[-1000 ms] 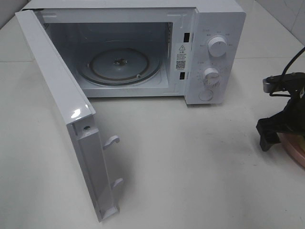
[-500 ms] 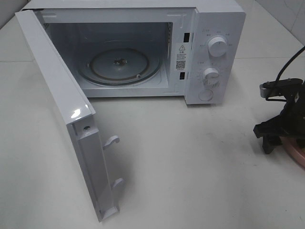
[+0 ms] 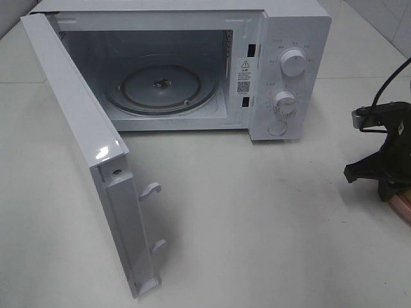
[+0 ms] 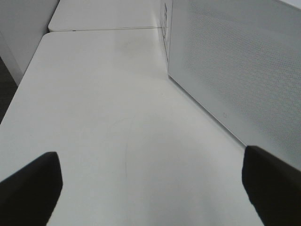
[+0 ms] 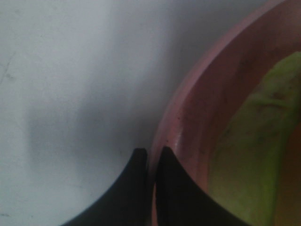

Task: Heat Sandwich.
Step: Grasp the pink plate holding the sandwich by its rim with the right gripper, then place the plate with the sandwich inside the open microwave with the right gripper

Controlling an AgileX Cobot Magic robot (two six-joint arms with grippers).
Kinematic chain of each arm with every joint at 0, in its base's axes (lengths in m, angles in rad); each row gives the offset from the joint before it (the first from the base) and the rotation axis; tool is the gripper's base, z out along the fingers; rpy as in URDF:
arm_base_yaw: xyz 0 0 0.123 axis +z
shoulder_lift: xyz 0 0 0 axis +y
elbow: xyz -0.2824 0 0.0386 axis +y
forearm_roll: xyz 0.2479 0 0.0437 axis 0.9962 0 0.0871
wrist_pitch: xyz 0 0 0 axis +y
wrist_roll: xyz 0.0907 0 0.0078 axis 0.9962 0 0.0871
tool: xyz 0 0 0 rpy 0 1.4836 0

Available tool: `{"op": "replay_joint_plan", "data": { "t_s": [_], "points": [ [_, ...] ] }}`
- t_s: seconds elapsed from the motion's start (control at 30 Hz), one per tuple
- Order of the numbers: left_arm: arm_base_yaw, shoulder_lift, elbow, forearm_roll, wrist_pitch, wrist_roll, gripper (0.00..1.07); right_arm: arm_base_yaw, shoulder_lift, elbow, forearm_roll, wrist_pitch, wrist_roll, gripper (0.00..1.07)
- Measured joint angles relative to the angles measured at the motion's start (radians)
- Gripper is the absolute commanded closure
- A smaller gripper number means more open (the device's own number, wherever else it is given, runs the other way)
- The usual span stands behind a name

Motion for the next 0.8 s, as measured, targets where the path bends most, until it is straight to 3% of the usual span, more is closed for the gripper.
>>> {"op": "replay_joint_plan", "data": {
  "t_s": [0.33,0.8],
  "points": [
    [0.0,0.0,0.0,0.0,0.0,0.0,0.09,0.003,0.0,0.0,-0.02,0.022,0.001,1.07],
    [0.0,0.0,0.0,0.0,0.0,0.0,0.09,0.102,0.001,0.0,-0.213,0.141,0.181,1.07]
  ]
}}
